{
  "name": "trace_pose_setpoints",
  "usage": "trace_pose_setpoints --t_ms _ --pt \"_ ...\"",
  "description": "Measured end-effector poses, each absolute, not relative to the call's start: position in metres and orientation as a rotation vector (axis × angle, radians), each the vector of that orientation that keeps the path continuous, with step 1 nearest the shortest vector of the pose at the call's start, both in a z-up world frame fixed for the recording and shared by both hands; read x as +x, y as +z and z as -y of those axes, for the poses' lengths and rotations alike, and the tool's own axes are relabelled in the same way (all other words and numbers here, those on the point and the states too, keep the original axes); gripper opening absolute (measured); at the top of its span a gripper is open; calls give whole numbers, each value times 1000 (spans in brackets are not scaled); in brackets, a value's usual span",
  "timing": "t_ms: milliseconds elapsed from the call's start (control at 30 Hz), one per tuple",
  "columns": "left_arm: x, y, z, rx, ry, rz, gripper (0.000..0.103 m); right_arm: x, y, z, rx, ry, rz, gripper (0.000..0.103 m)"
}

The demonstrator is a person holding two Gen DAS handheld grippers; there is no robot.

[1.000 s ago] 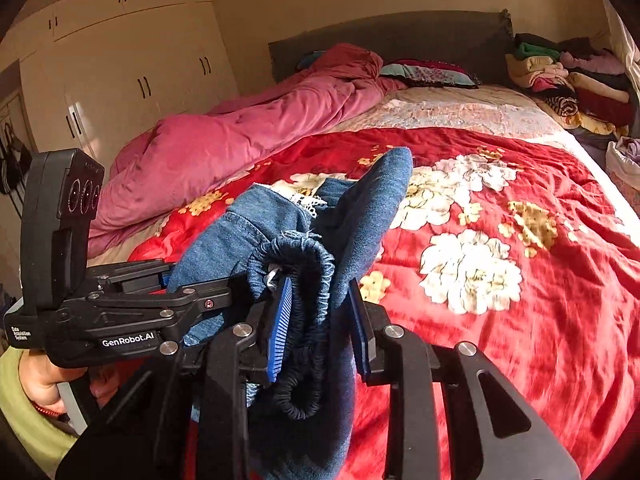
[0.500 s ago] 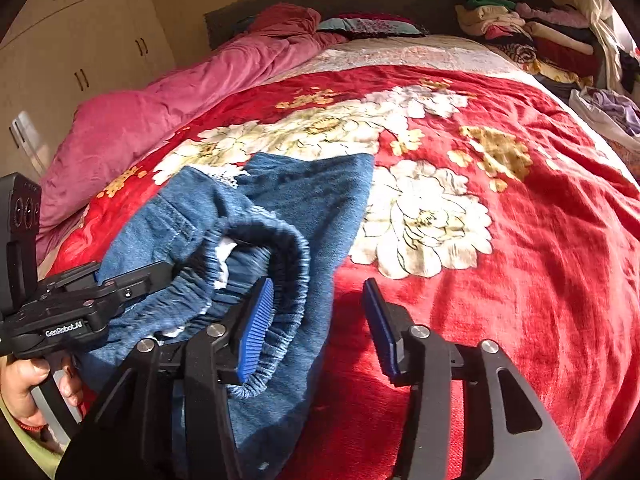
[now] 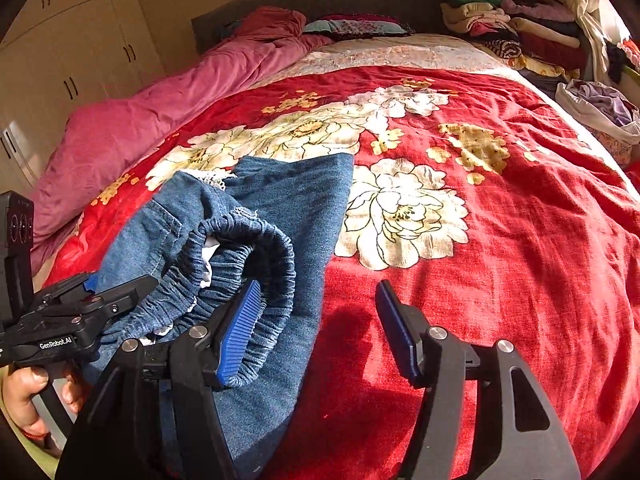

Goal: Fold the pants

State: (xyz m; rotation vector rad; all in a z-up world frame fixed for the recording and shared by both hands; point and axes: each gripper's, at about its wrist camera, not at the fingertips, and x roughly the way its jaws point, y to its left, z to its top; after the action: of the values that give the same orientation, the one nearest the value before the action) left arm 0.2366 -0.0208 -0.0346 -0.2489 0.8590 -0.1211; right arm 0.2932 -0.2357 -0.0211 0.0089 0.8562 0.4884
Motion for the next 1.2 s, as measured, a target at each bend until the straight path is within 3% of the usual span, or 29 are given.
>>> trace_pose_setpoints --t_ms 67,200,267,800,1200 --pt "232 -30 20 -248 -117 -850 80 287 -14 240 22 484 -832 81" --pt "217 -14 18 -246 -107 -815 93 270 3 248 32 488 -780 83" --pt "207 -6 17 -247 -103 -800 93 258 12 252 42 496 -747 95" --pt "106 2 30 -192 -37 -781 93 158 15 266 -25 495 -707 98" --pt "75 -15 22 -230 -19 -811 93 120 1 260 -77 457 -729 98"
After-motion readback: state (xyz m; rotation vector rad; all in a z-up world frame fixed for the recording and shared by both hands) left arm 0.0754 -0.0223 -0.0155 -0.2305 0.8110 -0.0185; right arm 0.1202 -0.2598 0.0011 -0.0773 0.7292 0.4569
